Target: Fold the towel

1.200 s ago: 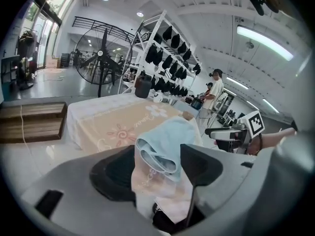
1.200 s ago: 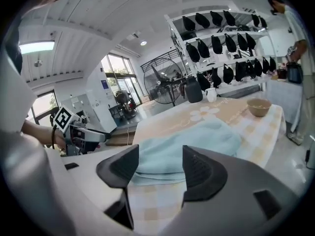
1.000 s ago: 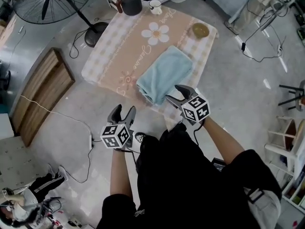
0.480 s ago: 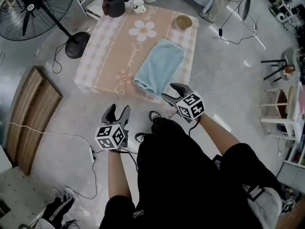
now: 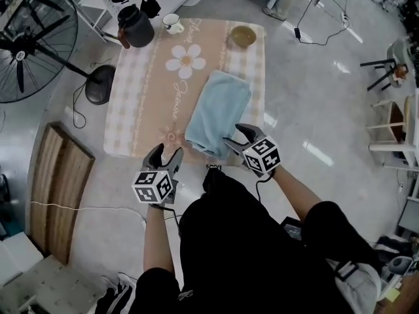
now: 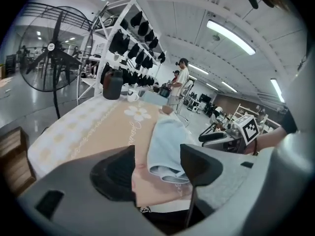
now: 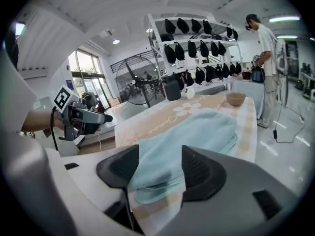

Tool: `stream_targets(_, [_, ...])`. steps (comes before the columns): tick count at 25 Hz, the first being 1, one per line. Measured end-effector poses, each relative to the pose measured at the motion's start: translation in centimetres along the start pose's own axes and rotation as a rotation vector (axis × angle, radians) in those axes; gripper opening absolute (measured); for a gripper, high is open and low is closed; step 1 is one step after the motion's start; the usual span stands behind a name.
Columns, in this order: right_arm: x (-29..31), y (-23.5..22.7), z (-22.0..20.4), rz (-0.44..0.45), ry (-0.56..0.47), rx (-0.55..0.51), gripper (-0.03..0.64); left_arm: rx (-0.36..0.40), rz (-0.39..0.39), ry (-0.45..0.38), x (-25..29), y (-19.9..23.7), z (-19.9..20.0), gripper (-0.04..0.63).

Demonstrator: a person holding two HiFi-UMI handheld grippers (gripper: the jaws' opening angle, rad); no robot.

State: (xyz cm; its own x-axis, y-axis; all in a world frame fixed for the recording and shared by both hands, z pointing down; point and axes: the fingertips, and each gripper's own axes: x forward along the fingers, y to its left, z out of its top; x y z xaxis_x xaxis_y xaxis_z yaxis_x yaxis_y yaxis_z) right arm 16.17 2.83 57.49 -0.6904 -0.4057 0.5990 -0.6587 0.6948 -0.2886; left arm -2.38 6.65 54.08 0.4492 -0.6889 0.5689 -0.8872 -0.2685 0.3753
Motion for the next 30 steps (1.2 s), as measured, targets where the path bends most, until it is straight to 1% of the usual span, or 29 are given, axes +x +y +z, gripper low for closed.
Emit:
stream_targets(3, [0.2, -2.5, 0.7, -0.045, -0.028, 0.068, 0.253, 0.015, -0.051, 0.053, 3.0, 0.6, 1.8, 0.272])
stream_targets(5, [-0.2, -3.5, 0.6, -0.080, -0.041, 0.104, 0.253, 0.026, -0.096, 0.106, 4.7, 0.4, 1.8, 0.272])
stream_targets(9, [-0.4, -4.9, -1.8, -0.151, -0.033, 0.188, 0.253, 0.060, -0.166, 0.211, 8.0, 0.5, 0.9, 0.272])
stream_targets(11, [-0.4, -4.9, -3.1, -0.189, -0.029, 0.240, 0.255, 0.076, -0.208, 0.261, 9.3, 0.5, 0.2, 0.272])
stream_targets(12, [-0.3, -4.7, -3.6, -0.209, -0.032, 0.264, 0.255, 0.096, -0.230, 0.287, 9.8, 0.6, 0.0, 0.272])
stream_targets(14, [-0.2, -3.8, -4.5, -0.256, -0.037, 0.300, 0.253, 0.158, -0.276, 0.338, 10.6, 0.8, -0.7, 0.272])
stream_targets(17, [0.0, -2.2, -5.6, -0.332, -0.045, 0.358, 0.253, 0.276, -0.365, 0.412, 10.8, 0.9, -2.2, 0.272])
stream_targets(19, [0.3, -0.8, -5.9, -0.368, -0.071, 0.419, 0.255, 0.365, -0.431, 0.451, 10.7, 1.2, -2.7, 0.272])
stream_targets(21, [0.4, 0.6, -6.0, -0.398, -0.114, 0.501, 0.253, 0.422, -0.488, 0.488, 10.8, 1.7, -3.1, 0.272])
stream_targets(22, [0.4, 1.1, -6.1, -0.413, -0.136, 0.544, 0.255, 0.425, -0.514, 0.505, 10.9, 1.8, -3.3, 0.272])
stream_targets(23, [0.6, 1.5, -6.2, -0.429, -0.152, 0.583, 0.253, 0.411, -0.540, 0.517, 11.0, 1.8, -3.6, 0.272])
stream_targets(26, [1.3, 1.9, -7.0, -0.477, -0.176, 0.675, 0.253, 0.316, -0.601, 0.525, 11.3, 1.4, -4.1, 0.272])
stream_targets(28, [2.0, 1.9, -7.8, -0.502, -0.182, 0.725, 0.255, 0.283, -0.604, 0.524, 11.5, 1.3, -4.4, 0.272])
stream_targets(30, [2.4, 1.9, -8.7, -0.532, -0.176, 0.756, 0.253, 0.281, -0.591, 0.518, 11.7, 1.2, -4.6, 0.270])
